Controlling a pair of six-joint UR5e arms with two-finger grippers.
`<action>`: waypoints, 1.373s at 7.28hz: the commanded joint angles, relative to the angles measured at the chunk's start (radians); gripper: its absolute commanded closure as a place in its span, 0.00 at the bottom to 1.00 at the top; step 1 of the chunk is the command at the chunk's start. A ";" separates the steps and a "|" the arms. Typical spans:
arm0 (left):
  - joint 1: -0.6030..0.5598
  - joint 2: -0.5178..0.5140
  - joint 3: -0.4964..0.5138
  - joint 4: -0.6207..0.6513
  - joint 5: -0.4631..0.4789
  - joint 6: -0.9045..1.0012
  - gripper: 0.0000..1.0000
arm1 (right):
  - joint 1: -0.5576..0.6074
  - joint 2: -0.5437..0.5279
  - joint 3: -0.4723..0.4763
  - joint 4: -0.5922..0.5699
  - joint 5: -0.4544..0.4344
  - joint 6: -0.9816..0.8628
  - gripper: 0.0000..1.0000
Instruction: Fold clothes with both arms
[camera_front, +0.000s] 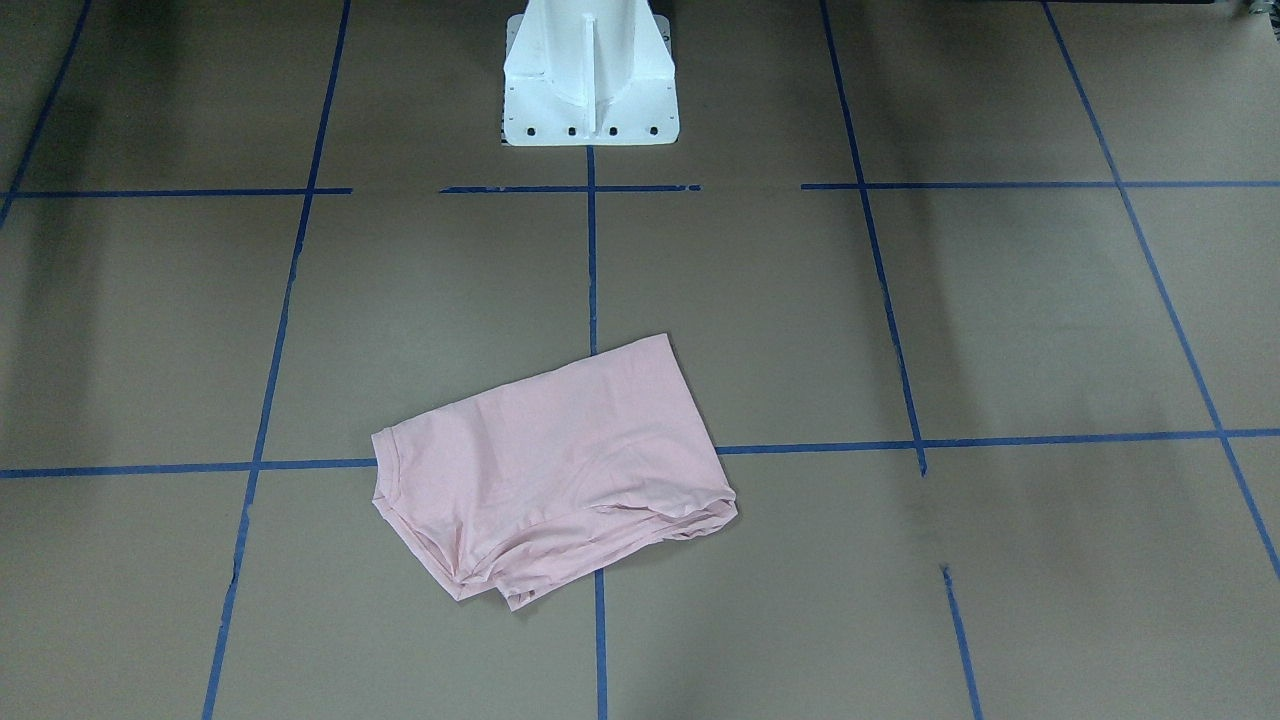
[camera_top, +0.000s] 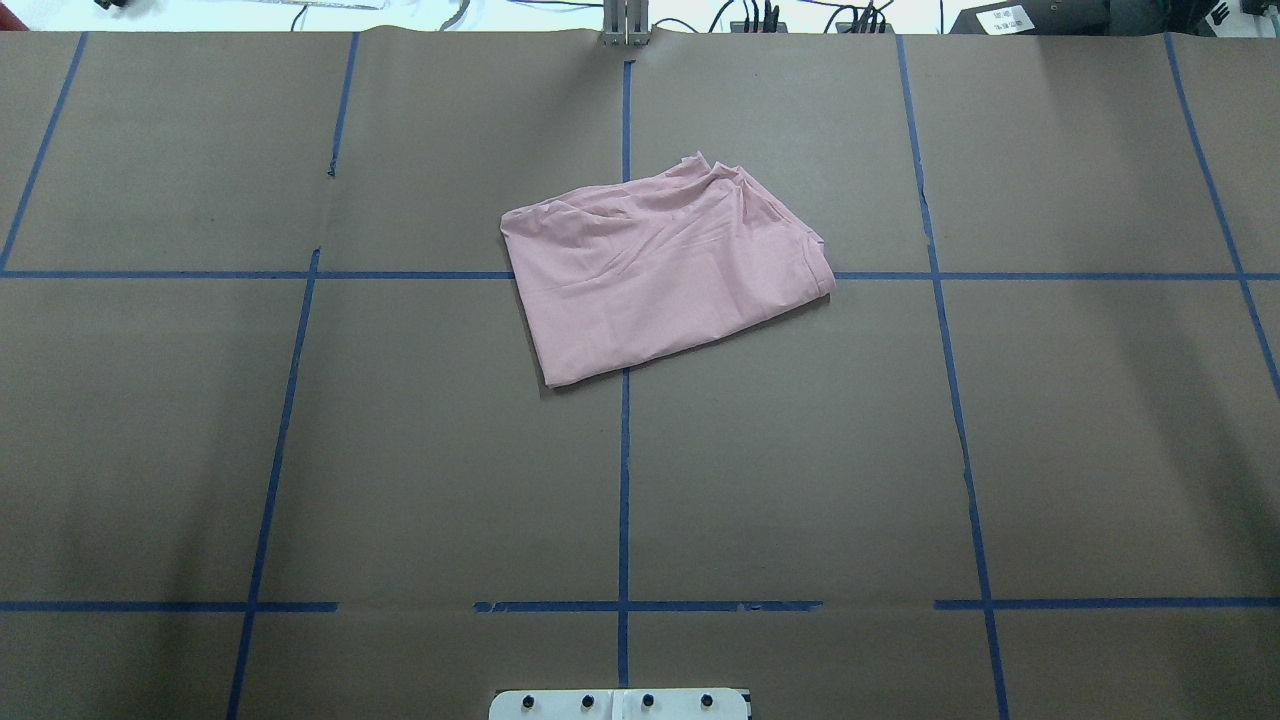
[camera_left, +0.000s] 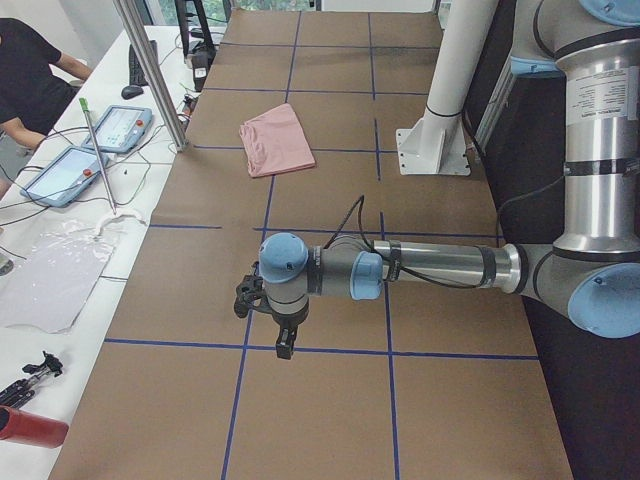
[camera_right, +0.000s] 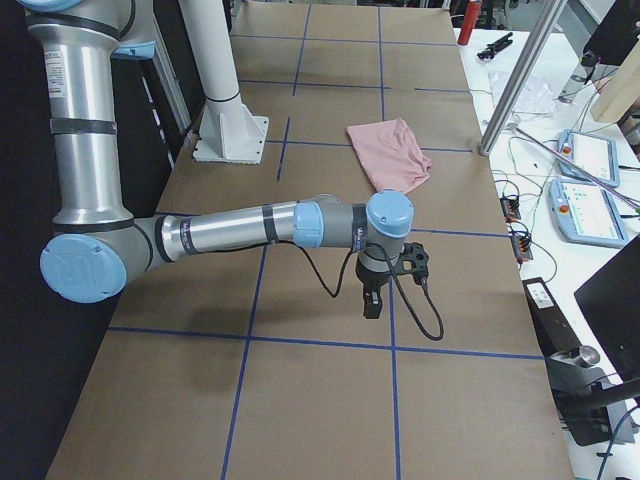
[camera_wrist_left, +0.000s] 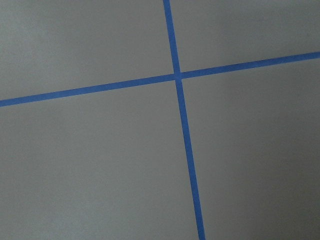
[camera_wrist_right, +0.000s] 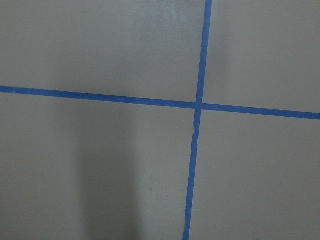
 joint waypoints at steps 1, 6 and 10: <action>0.000 0.001 -0.030 0.013 -0.003 -0.168 0.00 | -0.001 0.000 -0.005 0.000 0.000 0.000 0.00; -0.002 0.025 -0.069 0.020 -0.004 -0.185 0.00 | -0.005 0.000 -0.025 0.000 0.002 -0.001 0.00; -0.002 0.024 -0.082 0.016 -0.006 -0.185 0.00 | -0.017 -0.015 -0.034 0.003 0.003 -0.007 0.00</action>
